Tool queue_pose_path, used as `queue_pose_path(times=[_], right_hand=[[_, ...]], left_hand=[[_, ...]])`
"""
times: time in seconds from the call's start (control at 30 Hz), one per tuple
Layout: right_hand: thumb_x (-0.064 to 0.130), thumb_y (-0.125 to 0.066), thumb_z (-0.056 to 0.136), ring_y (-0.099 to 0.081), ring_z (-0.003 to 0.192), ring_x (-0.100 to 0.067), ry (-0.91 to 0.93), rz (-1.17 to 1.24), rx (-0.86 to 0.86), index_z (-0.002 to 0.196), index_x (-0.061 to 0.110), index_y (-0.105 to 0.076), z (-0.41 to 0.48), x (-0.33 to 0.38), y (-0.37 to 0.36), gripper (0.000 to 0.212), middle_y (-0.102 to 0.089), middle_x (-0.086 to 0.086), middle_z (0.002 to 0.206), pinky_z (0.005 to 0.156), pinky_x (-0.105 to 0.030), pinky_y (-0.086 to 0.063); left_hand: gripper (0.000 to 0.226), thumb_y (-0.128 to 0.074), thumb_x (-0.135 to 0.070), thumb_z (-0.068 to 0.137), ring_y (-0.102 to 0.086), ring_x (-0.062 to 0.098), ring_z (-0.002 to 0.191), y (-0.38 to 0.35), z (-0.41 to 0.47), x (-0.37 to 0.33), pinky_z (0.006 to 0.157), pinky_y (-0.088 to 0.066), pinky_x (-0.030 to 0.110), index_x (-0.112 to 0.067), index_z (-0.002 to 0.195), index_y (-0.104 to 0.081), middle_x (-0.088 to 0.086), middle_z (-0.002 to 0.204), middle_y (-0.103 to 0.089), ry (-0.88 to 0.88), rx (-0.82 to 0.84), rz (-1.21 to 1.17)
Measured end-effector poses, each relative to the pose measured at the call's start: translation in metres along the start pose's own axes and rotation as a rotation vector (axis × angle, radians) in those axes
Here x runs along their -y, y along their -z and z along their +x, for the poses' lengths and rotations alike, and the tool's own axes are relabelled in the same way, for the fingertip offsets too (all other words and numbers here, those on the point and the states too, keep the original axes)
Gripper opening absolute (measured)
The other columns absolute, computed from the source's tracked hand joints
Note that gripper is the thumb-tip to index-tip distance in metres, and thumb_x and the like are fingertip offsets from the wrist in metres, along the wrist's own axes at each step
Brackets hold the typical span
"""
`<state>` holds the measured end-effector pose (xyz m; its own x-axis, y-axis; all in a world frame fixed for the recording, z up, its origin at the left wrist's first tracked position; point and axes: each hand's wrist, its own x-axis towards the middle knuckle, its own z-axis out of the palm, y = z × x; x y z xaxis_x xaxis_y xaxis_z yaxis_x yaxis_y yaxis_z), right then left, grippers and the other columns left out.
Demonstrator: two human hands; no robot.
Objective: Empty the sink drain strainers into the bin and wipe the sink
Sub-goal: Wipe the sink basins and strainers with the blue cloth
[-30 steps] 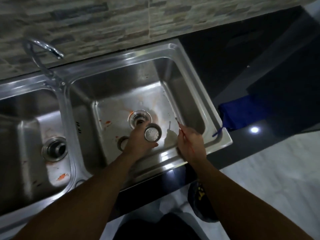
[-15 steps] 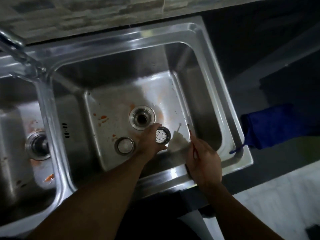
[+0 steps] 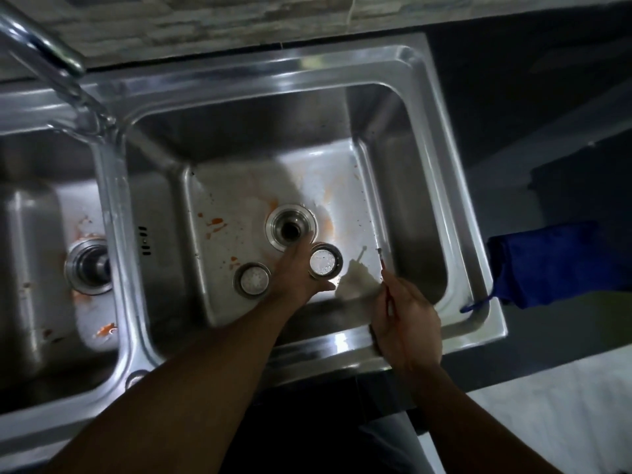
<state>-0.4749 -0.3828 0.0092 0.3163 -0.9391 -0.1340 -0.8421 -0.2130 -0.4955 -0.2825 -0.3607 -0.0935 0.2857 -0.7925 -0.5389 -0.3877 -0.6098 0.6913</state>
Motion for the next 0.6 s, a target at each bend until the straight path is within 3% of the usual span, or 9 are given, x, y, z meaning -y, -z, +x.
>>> queue_pose_path(times=[0.1, 0.2, 0.3, 0.37, 0.47, 0.53, 0.6], right_hand=[[0.027, -0.048, 0.103, -0.057, 0.076, -0.002, 0.012, 0.012, -0.014, 0.114, 0.019, -0.068, -0.001, -0.003, -0.001, 0.024, -0.072, 0.0, 0.101, 0.071, -0.017, -0.043], [0.025, -0.049, 0.103, -0.066, 0.081, -0.009, 0.038, 0.036, -0.021, 0.121, 0.018, -0.066, -0.002, -0.006, -0.001, 0.026, -0.072, -0.002, 0.109, 0.072, -0.022, -0.051], [0.023, -0.053, 0.102, -0.071, 0.088, -0.014, 0.074, 0.053, -0.049, 0.122, 0.016, -0.066, -0.003, -0.006, 0.0, 0.025, -0.072, -0.002, 0.111, 0.078, -0.03, -0.059], [0.026, -0.05, 0.102, -0.069, 0.09, -0.011, 0.053, 0.107, -0.042, 0.124, 0.02, -0.065, -0.005, -0.007, 0.0, 0.027, -0.071, 0.003, 0.112, 0.08, -0.033, -0.06], [0.03, -0.045, 0.105, -0.065, 0.078, -0.004, 0.064, 0.286, -0.048, 0.119, 0.026, -0.065, -0.004, -0.013, -0.001, 0.025, -0.067, 0.012, 0.094, 0.073, -0.033, -0.059], [0.026, -0.046, 0.105, -0.063, 0.07, -0.004, 0.106, 0.418, -0.095, 0.118, 0.024, -0.067, 0.001, -0.014, 0.004, 0.025, -0.064, 0.014, 0.083, 0.065, -0.027, -0.056], [0.021, -0.05, 0.104, -0.06, 0.069, -0.002, 0.16, 0.43, -0.18, 0.123, 0.023, -0.068, 0.012, -0.012, 0.016, 0.027, -0.063, 0.013, 0.078, 0.065, -0.01, -0.047]], left_hand=[[0.101, -0.089, -0.023, 0.072, -0.042, 0.025, 0.141, 0.008, -0.012, -0.003, 0.115, -0.033, 0.03, -0.02, 0.155, -0.031, 0.008, 0.152, -0.044, 0.004, -0.055, -0.013], [0.082, -0.078, -0.022, 0.084, -0.04, 0.026, 0.142, 0.013, -0.029, -0.009, 0.107, -0.029, 0.024, -0.02, 0.154, -0.035, 0.01, 0.153, -0.044, 0.016, -0.131, 0.018], [0.069, -0.069, -0.029, 0.091, -0.047, 0.024, 0.138, 0.012, -0.05, -0.021, 0.115, -0.037, 0.034, -0.022, 0.152, -0.039, 0.006, 0.148, -0.051, -0.028, -0.132, 0.04], [0.062, -0.063, -0.039, 0.092, -0.051, 0.019, 0.133, 0.008, -0.065, -0.033, 0.11, -0.045, 0.042, -0.027, 0.149, -0.041, 0.0, 0.144, -0.056, -0.07, -0.115, 0.045], [0.058, -0.056, -0.049, 0.094, -0.053, 0.018, 0.131, -0.004, -0.084, -0.047, 0.108, -0.047, 0.044, -0.032, 0.147, -0.04, -0.003, 0.144, -0.057, -0.074, -0.137, 0.053], [0.059, -0.051, -0.053, 0.097, -0.054, 0.023, 0.131, -0.015, -0.095, -0.052, 0.107, -0.048, 0.043, -0.029, 0.15, -0.039, 0.002, 0.145, -0.056, -0.046, -0.139, 0.158], [0.058, -0.041, -0.055, 0.099, -0.055, 0.025, 0.129, -0.027, -0.106, -0.055, 0.106, -0.047, 0.039, -0.026, 0.149, -0.042, 0.005, 0.142, -0.058, -0.071, -0.138, 0.34]])
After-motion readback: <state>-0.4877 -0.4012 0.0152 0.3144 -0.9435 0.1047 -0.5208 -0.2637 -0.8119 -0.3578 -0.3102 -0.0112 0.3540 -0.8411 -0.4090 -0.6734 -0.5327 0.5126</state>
